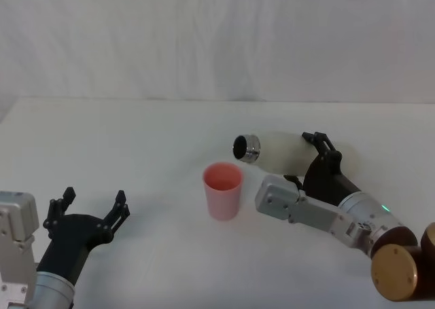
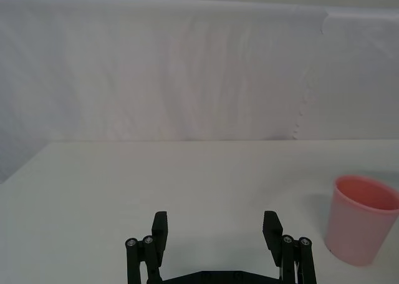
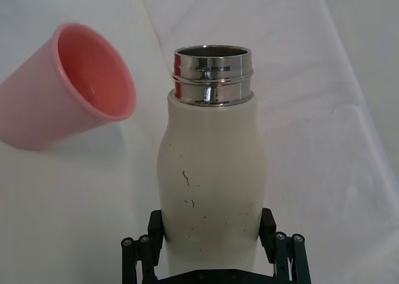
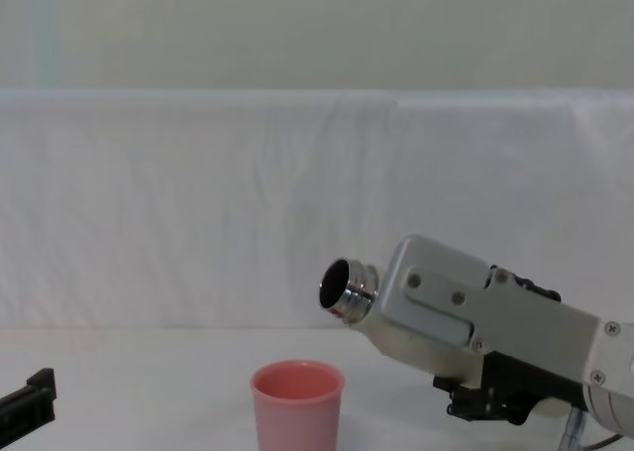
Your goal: Grasp the thermos with one hand and pour water into the cup lid.
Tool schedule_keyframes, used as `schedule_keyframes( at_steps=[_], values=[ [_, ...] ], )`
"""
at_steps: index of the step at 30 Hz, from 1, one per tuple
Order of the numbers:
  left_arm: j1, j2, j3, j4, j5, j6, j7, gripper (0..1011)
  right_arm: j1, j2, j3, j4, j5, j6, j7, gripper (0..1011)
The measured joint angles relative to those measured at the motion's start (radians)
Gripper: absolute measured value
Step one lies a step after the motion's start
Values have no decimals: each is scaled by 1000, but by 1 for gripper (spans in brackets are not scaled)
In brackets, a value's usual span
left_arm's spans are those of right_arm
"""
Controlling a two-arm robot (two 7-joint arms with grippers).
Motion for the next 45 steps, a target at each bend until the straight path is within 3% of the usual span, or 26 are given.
schedule_keyframes(
  at_steps=[45],
  values=[
    [0, 0, 0, 0, 0, 0, 0, 1001, 56, 22, -71, 39, -150, 21, 22, 946]
  ],
)
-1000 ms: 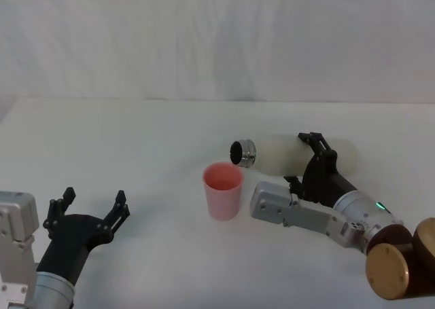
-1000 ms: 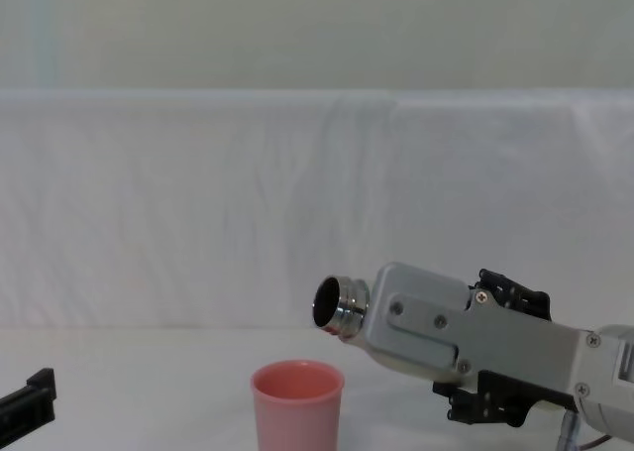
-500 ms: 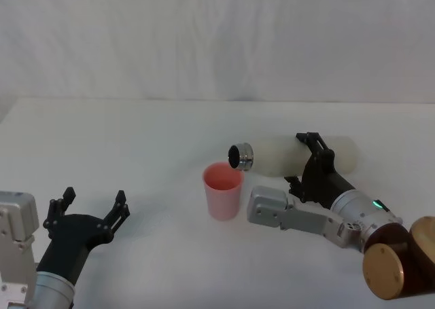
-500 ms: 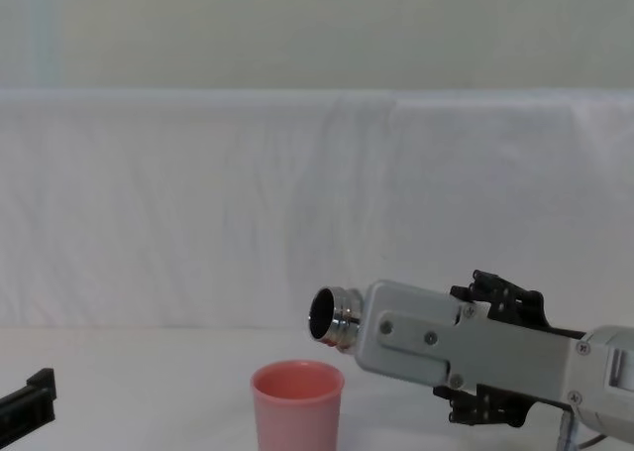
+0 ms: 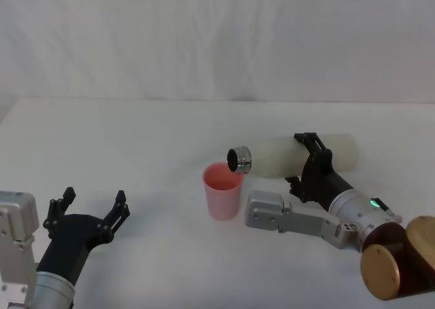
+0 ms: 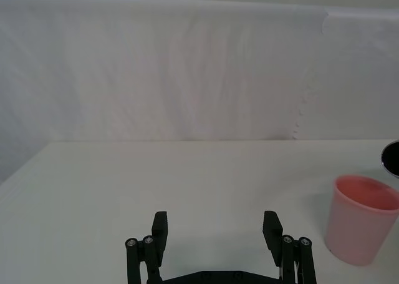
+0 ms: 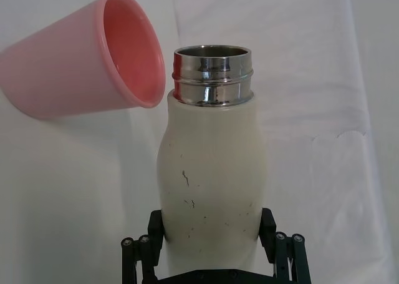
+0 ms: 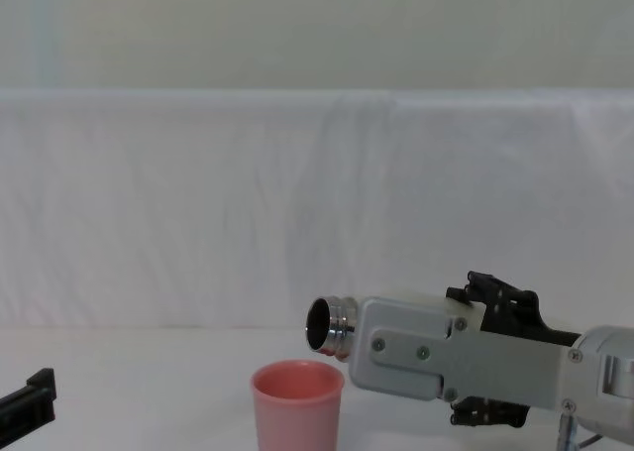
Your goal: Grasp the thermos with one hand and pour water into the cup lid.
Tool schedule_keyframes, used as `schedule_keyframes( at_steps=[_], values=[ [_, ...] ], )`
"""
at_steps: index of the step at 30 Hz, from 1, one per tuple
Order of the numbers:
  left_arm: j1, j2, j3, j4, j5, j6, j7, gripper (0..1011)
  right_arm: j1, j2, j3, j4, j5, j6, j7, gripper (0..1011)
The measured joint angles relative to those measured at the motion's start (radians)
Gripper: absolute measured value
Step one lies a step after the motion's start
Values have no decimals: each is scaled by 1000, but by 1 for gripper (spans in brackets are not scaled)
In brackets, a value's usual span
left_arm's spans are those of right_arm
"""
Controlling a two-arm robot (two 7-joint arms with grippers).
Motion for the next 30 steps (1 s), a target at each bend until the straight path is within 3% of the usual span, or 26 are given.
schedule_keyframes(
  at_steps=[30],
  values=[
    [0, 0, 0, 0, 0, 0, 0, 1001, 19, 18, -22, 1, -52, 5, 12, 946]
  ],
)
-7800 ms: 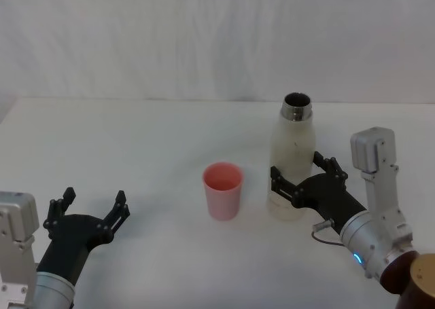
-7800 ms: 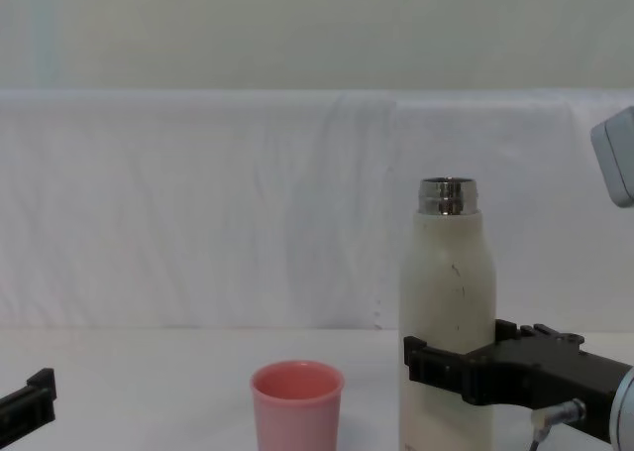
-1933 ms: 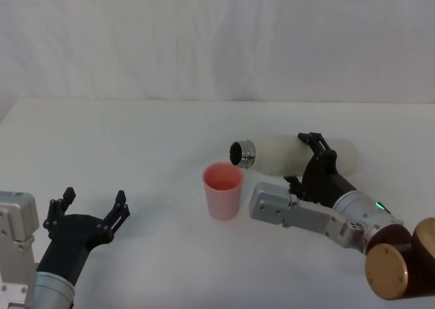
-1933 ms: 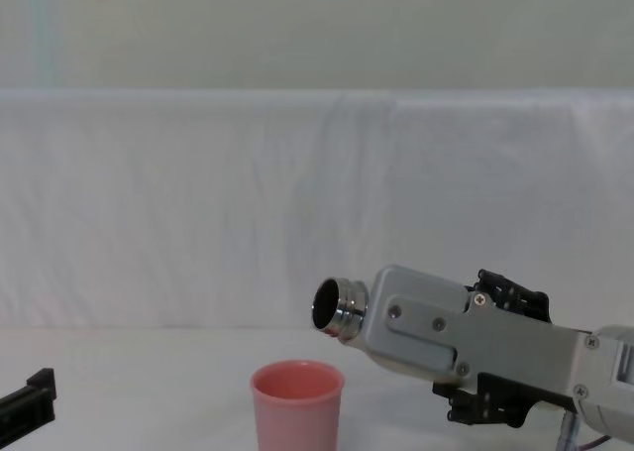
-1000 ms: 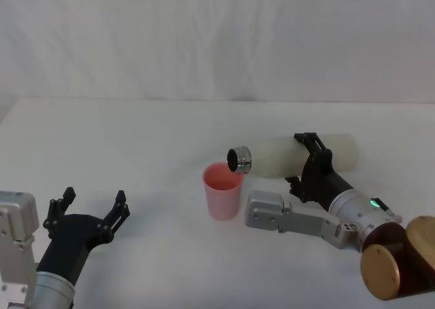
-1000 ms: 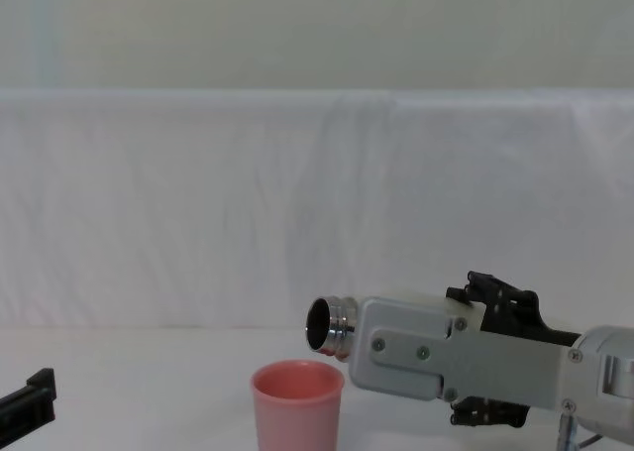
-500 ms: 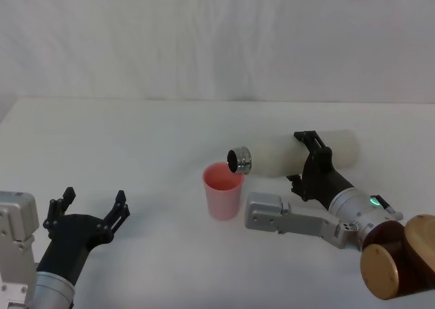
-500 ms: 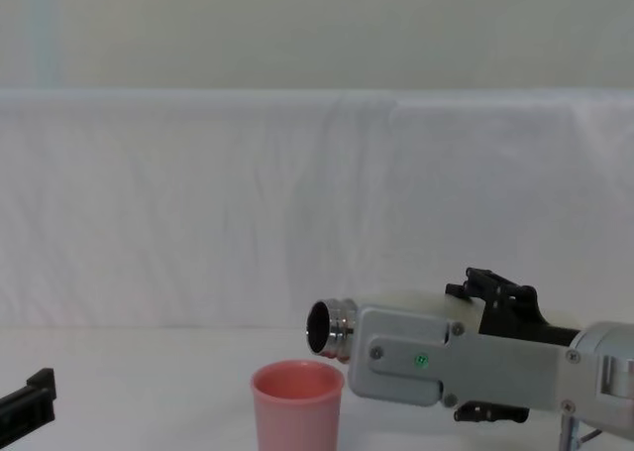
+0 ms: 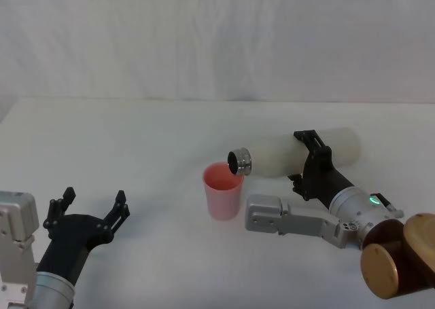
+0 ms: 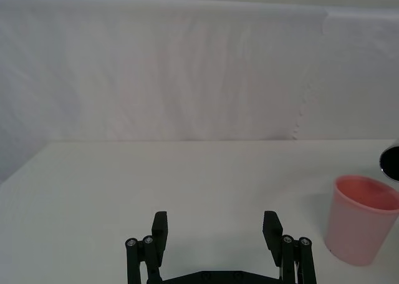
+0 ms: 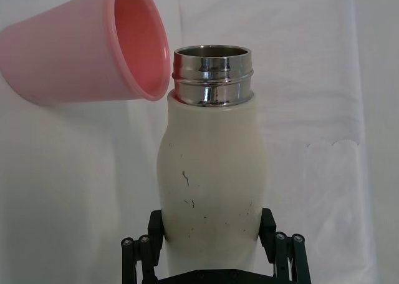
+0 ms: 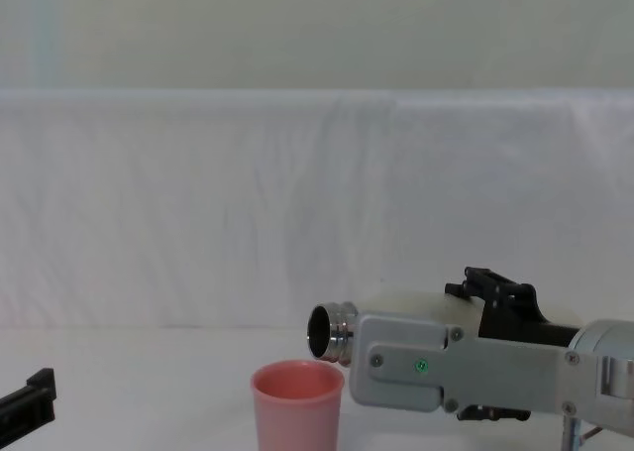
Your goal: Grasp the thermos with one hand and pour water into the cup lid.
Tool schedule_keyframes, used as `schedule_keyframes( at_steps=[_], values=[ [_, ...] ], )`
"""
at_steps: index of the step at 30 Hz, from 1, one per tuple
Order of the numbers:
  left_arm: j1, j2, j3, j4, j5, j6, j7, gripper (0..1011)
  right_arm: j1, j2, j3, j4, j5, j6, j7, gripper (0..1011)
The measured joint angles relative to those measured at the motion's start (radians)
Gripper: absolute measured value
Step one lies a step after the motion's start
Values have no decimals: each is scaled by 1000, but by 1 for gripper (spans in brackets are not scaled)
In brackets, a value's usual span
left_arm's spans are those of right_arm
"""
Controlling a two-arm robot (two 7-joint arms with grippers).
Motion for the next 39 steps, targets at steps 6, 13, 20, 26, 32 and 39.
schedule_keyframes(
  at_steps=[6, 13, 20, 26, 32, 39],
  values=[
    [0, 0, 0, 0, 0, 0, 0, 1001, 7, 4, -8, 0, -13, 0, 3, 946],
    [0, 0, 0, 0, 0, 0, 0, 1001, 12, 5, -15, 3, -23, 0, 5, 946],
    [0, 0, 0, 0, 0, 0, 0, 1001, 20, 7, -25, 5, -38, 1, 9, 946],
    [0, 0, 0, 0, 0, 0, 0, 1001, 28, 11, -32, 5, -52, 4, 11, 946],
    [0, 0, 0, 0, 0, 0, 0, 1001, 35, 14, -34, 5, -62, 5, 13, 946],
    [0, 0, 0, 0, 0, 0, 0, 1001, 36, 17, -37, 2, -67, 8, 16, 946]
  ],
)
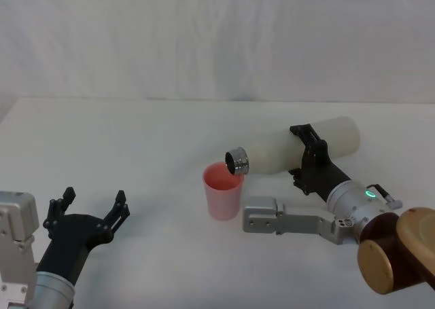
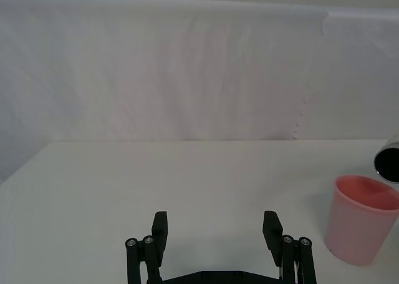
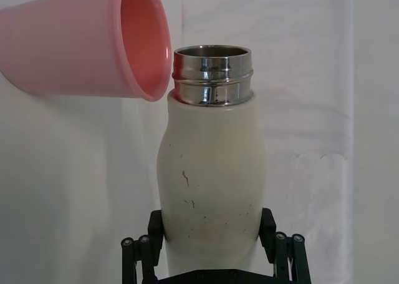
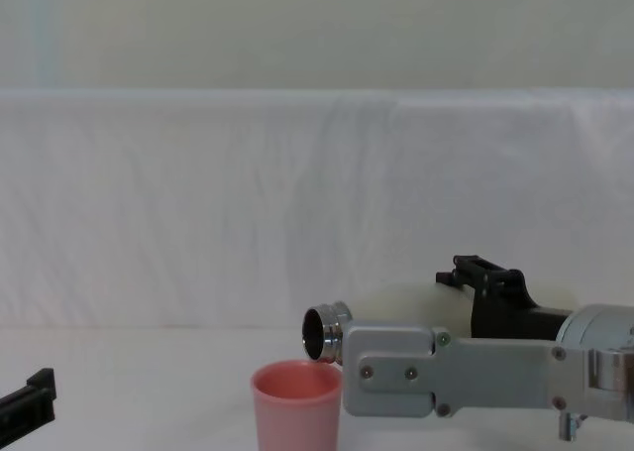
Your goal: Grasp the thermos with one hand and pour water into the cup lid.
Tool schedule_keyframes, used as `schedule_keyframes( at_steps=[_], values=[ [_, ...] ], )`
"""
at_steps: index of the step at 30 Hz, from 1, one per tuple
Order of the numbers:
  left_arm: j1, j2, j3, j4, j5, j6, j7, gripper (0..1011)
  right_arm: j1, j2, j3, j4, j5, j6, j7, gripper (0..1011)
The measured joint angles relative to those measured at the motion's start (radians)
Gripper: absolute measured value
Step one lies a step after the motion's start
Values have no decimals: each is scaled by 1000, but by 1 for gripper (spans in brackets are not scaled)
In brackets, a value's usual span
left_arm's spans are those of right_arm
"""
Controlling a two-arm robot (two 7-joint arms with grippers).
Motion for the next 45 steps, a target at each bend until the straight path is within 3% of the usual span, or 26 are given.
schedule_keyframes(
  at_steps=[45],
  values=[
    [0, 0, 0, 0, 0, 0, 0, 1001, 19, 14, -22, -3, -46, 7, 12, 946]
  ],
)
